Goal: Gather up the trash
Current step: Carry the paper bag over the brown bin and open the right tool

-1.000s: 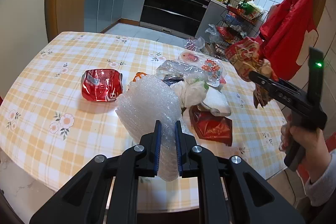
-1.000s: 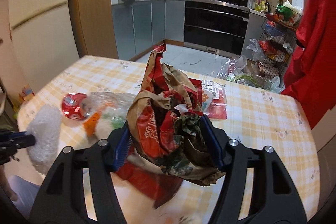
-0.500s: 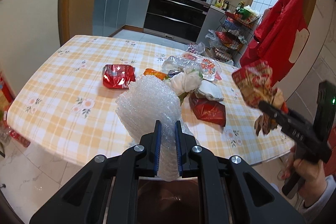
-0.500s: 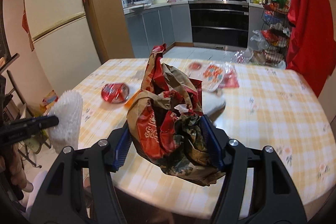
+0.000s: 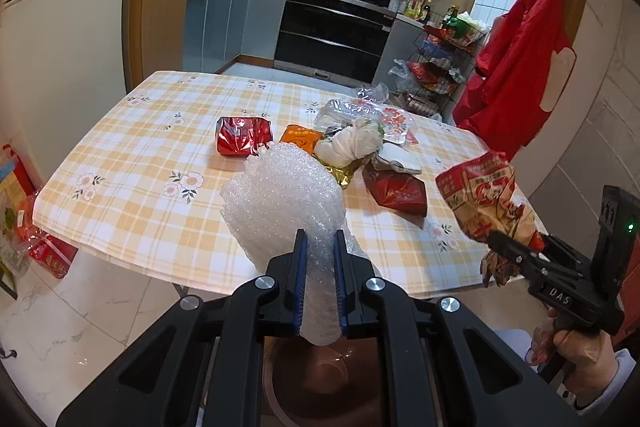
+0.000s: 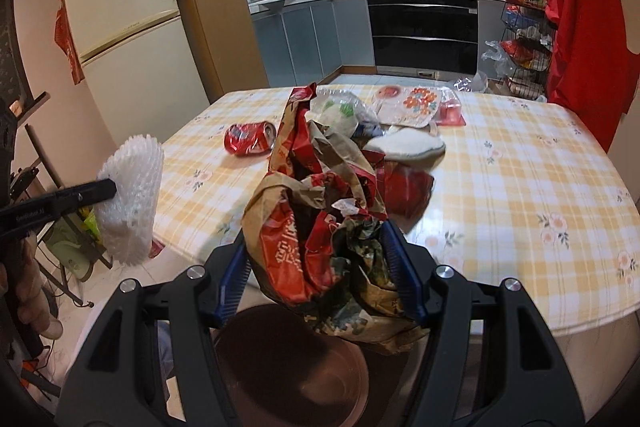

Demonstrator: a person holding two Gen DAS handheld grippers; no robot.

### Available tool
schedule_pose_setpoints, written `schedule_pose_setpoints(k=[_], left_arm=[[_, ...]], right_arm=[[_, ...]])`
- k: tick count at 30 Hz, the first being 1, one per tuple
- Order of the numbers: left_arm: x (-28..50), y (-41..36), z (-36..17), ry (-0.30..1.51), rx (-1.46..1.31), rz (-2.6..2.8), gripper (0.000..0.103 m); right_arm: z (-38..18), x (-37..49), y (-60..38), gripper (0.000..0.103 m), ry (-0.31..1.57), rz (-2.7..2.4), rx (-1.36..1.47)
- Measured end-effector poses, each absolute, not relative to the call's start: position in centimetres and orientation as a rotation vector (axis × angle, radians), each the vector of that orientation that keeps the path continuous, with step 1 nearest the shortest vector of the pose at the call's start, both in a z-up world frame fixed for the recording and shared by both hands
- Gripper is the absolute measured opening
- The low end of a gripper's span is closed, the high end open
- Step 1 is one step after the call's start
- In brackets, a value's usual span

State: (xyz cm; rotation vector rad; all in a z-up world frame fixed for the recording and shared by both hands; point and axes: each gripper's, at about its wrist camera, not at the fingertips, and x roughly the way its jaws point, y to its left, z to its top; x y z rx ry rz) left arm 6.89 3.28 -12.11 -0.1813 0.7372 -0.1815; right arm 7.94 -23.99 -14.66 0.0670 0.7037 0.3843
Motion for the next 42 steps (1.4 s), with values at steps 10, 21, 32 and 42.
schedule_pose_setpoints(k=[10, 21, 32, 42], left_arm=[[3.7, 4.7, -13.1, 0.743, -0.202, -0.212, 0.013], [2.9, 4.7, -14.9, 0.772, -0.196, -0.197, 0.013], [3.6, 3.6, -17.6, 0.838, -0.200, -0.202, 0.013], [3.6, 0.4, -18.8, 0.865, -0.115, -0.251, 0.014]], right_arm=[[-16.7, 4.5, -23.9, 0.064, 0.792, 0.360, 0.089], [-20.1, 4.1, -22.5, 0.065, 0.909, 0.442, 0.109], [-20.1, 3.5, -21.7, 0.094, 0.857, 0.487, 0.090], [-17.7, 3.3, -26.7, 0.097, 0.707, 0.309, 0.129]])
